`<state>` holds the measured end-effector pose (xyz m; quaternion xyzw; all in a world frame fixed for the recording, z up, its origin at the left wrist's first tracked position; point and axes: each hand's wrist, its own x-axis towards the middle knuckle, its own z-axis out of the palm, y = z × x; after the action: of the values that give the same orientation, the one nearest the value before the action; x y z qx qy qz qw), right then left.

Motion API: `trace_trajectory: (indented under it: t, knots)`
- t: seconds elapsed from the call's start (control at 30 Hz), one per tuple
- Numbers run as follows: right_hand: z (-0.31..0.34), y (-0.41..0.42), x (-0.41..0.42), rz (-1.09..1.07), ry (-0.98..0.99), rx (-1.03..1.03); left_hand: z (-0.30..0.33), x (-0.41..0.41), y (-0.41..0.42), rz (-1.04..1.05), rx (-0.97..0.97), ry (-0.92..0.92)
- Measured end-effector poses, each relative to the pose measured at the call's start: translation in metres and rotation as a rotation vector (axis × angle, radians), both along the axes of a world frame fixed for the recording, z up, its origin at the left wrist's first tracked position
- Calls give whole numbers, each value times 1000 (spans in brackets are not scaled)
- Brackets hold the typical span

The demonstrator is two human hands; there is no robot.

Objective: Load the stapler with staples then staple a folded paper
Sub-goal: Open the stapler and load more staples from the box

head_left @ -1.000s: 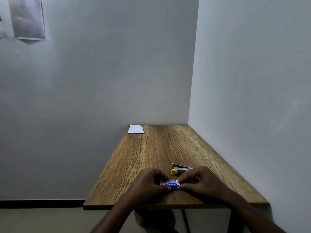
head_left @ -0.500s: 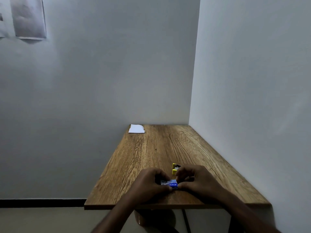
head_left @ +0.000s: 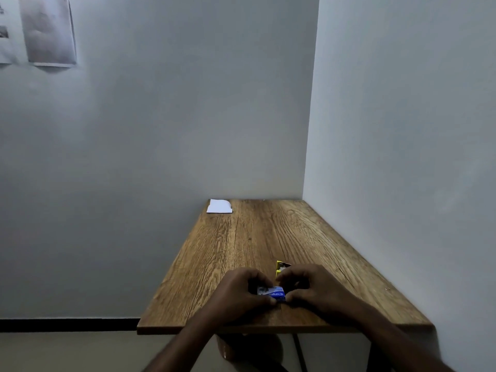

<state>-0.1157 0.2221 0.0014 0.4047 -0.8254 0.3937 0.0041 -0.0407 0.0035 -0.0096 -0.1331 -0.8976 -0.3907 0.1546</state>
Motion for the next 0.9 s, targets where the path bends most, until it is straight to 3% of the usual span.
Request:
trace_trajectory:
  t: [0.13, 0.3, 0.67, 0.9]
  knots:
    - [-2, 1, 6, 5, 54, 13, -1, -2, -4, -17, -31, -46]
    - [-3, 1, 7, -5, 114, 8, 0, -4, -22, -19, -211, -27]
    - [18, 19, -21, -276, 205, -129, 33, -41, 14, 74, -139, 172]
    - [0, 20, -26, -377, 147, -132, 20, -60, 26, 111, -159, 110]
